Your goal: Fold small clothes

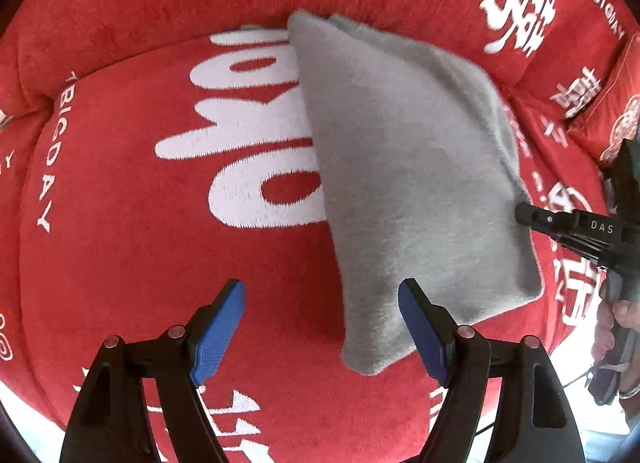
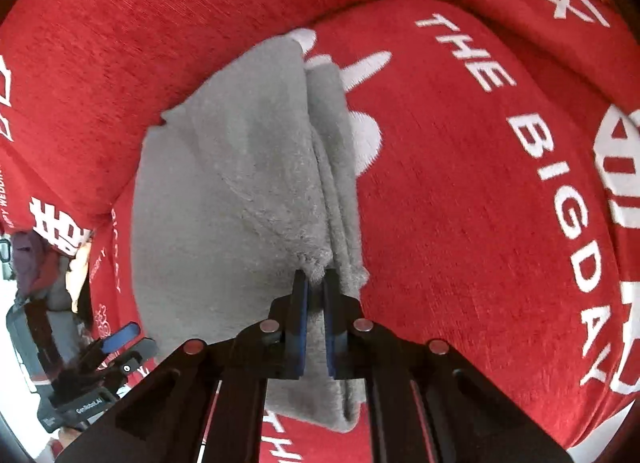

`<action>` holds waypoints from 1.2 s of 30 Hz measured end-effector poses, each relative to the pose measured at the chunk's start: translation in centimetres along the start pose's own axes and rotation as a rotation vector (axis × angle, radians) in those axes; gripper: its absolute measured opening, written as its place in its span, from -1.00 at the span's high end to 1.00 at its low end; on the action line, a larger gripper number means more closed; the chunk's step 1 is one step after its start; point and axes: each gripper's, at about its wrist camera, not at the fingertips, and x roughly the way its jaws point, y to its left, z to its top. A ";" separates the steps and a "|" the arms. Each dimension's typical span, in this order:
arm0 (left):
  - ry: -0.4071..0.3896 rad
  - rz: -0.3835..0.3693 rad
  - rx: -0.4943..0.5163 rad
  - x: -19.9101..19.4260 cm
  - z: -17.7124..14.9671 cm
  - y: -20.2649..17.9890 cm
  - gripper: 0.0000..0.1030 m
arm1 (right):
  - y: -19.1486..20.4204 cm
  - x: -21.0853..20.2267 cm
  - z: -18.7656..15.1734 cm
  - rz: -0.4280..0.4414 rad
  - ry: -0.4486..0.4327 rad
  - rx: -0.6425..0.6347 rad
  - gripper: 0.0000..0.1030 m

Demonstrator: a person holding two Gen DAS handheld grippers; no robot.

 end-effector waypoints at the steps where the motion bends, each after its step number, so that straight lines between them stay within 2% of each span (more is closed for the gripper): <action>1: 0.009 0.007 -0.001 0.2 0.0 0.0 -0.53 | 0.1 -0.1 0.0 0.003 -0.003 0.003 0.86; 9: 0.009 0.004 -0.017 0.0 -0.3 -0.1 -0.53 | -0.1 -1.1 -0.7 -0.007 0.013 0.020 0.84; 11: 0.007 0.003 -0.020 -0.1 -0.2 0.0 -0.53 | -0.4 -1.8 -0.9 0.004 0.015 0.034 0.70; 15: -0.001 0.002 -0.028 -0.1 0.1 -0.2 -0.53 | -0.7 -3.4 -0.6 0.032 -0.019 0.036 0.64; 16: -0.004 0.001 -0.030 -0.1 0.3 -0.4 -0.53 | -0.7 -3.9 -0.1 0.048 -0.042 0.032 0.47; 17: -0.007 0.000 -0.032 -0.1 0.4 -0.5 -0.53 | -0.7 -4.1 0.4 0.051 -0.054 0.031 0.13; 18: -0.010 0.000 -0.034 -0.2 0.4 -0.4 -0.53 | -0.7 -4.2 1.5 0.063 -0.072 0.035 -0.01; 19: -0.014 -0.001 -0.035 -0.3 0.5 -0.3 -0.53 | -0.8 -4.1 2.5 0.083 -0.084 0.041 -0.05; 23: -0.037 0.004 -0.040 -0.5 1.1 -0.5 -0.53 | -0.7 -2.1 6.8 0.153 -0.089 0.065 -0.05; 25: -0.044 0.005 -0.049 -0.4 1.6 -0.5 -0.53 | -1.0 -0.3 8.4 0.176 -0.056 0.093 -0.05; 26: -0.046 0.006 -0.054 -0.3 1.8 -0.5 -0.53 | -1.3 0.8 9.2 0.179 -0.031 0.116 0.10; 27: -0.047 0.009 -0.060 -0.3 2.0 -0.4 -0.53 | -1.3 1.3 9.7 0.199 -0.016 0.123 0.37; 28: -0.049 0.011 -0.064 -0.2 2.3 -0.5 -0.53 | -1.1 1.4 9.9 0.217 -0.008 0.117 0.84; 30: -0.054 0.012 -0.073 -0.1 2.6 -0.5 -0.53 | 0.1 0.5 9.9 0.194 -0.028 0.044 0.85; 32: -0.058 0.010 -0.078 0.0 2.8 -0.4 -0.53 | 0.9 -0.1 9.6 0.128 -0.034 -0.034 0.85; 34: -0.051 0.010 -0.078 0.6 3.0 -0.8 -0.53 | 0.4 0.8 9.5 0.072 0.001 -0.057 0.85; 36: -0.046 0.005 -0.081 1.0 3.1 -1.0 -0.53 | -0.5 1.5 9.6 0.052 0.009 -0.042 0.85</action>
